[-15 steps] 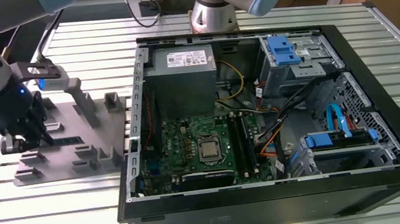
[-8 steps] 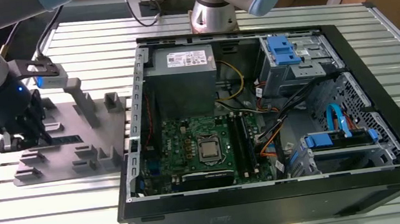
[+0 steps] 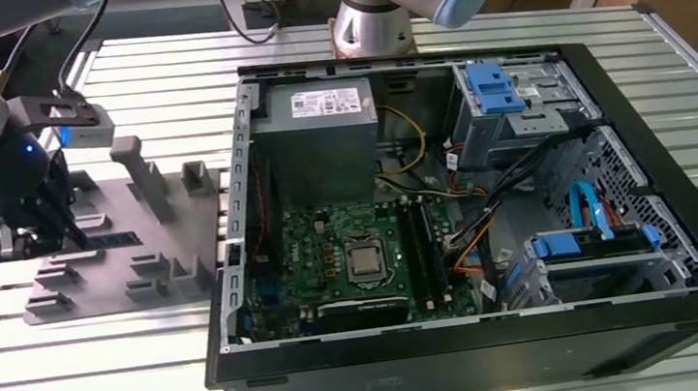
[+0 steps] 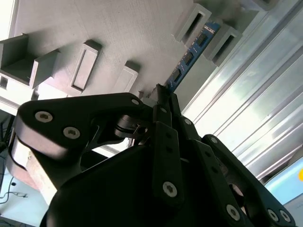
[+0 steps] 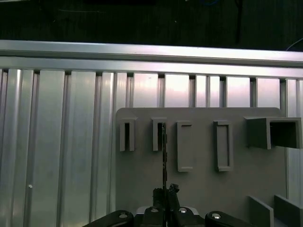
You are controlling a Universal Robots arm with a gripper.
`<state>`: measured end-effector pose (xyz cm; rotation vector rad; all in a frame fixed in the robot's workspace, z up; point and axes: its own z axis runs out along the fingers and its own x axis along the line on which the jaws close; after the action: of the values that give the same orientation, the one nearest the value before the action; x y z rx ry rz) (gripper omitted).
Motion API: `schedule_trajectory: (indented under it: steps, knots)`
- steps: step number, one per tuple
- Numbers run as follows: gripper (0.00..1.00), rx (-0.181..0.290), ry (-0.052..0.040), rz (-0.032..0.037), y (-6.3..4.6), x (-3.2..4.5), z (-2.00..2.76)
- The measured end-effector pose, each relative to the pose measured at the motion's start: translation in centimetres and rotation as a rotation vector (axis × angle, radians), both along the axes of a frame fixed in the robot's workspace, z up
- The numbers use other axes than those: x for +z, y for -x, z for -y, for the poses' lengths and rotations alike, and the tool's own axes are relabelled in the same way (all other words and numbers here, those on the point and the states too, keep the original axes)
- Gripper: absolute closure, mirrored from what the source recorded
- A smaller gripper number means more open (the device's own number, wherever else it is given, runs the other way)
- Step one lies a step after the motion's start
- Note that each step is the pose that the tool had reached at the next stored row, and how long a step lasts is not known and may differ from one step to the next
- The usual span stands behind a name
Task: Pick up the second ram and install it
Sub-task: 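Pick up the second ram and move it above second insertion slot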
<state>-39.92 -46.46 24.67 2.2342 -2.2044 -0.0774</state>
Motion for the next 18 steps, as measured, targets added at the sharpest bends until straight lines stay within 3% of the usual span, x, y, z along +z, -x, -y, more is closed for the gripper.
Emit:
schedule_trajectory:
  steps: [18]
  knots:
    - [0.86,0.0,0.0,0.0,0.0,1.63,0.0]
